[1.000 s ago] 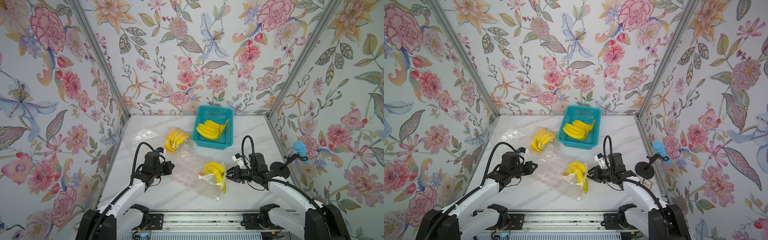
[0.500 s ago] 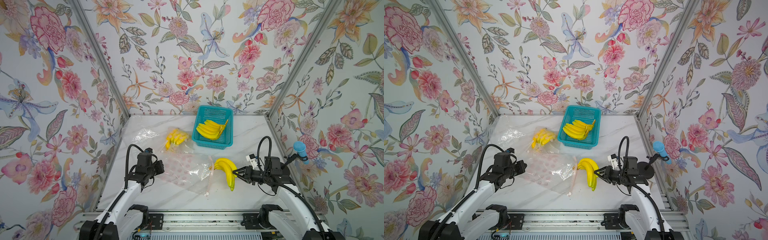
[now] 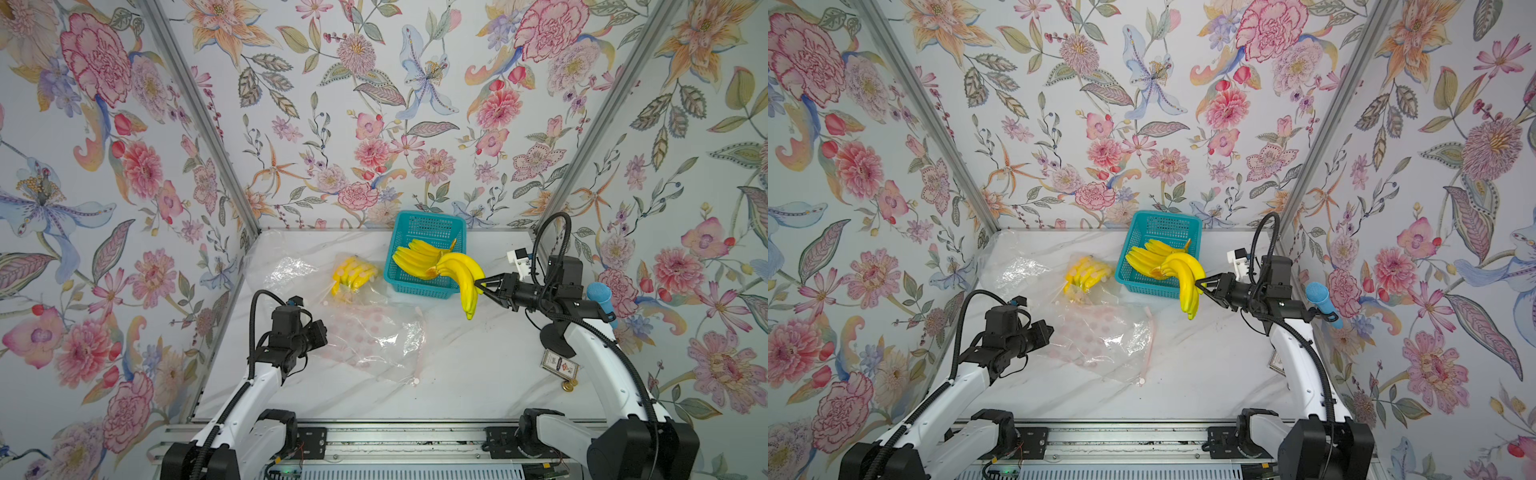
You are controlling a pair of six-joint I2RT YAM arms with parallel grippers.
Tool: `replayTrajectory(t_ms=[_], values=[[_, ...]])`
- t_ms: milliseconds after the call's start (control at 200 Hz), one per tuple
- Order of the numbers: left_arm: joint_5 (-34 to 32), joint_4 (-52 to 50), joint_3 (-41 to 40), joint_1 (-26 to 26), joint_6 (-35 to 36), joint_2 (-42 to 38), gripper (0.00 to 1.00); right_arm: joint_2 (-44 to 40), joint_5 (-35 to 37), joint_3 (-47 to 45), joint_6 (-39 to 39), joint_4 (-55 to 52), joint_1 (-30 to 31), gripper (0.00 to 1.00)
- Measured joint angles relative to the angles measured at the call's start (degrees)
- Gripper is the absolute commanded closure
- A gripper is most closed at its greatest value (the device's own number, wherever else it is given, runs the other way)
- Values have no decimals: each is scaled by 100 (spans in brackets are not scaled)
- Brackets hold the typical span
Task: Open the zip-top bag and take out the banana
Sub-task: Place the banana in the basket.
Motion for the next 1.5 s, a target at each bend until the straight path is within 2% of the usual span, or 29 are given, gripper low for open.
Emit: replayTrajectory(t_ms=[350,440,500,540,545,550,560,575,681,836,996,1161,1261,1386,1501], values=[[367,203,-396,0,-302,-334,100,4356,339,3838,216,442,87,72],[476,243,-426,0,-396,-374,100,5298,363,4664,297,378,164,69],[544,245,-426,-2,-442,-400,100,5772,365,5075,350,317,223,64],[590,247,-426,-2,-472,-420,100,6002,363,5250,417,286,267,38],[597,247,-426,-2,-476,-422,100,6037,363,5276,431,271,275,19],[599,247,-426,-2,-479,-422,100,6052,361,5292,424,264,280,10],[603,247,-426,-2,-485,-428,100,6096,358,5329,411,251,289,2],[616,245,-426,-2,-498,-435,100,6148,356,5366,450,240,302,0],[717,247,-426,-2,-542,-468,100,6264,247,5464,487,184,369,0],[793,345,-446,-33,-632,-439,100,5836,352,5342,262,28,398,0],[824,745,-520,-490,-892,-164,100,4411,938,4433,-393,-468,431,0],[605,1333,-592,-1364,-1416,125,100,1932,1770,2647,-1032,-549,918,0],[376,1803,-625,-1832,-1786,310,100,597,1937,1362,-1126,-527,1360,0],[175,2264,-584,-2310,-2041,782,100,-352,2181,-188,-933,-903,1537,0],[111,2310,-385,-2485,-2039,1204,100,-1040,2638,-1349,-728,-1650,1565,0]])
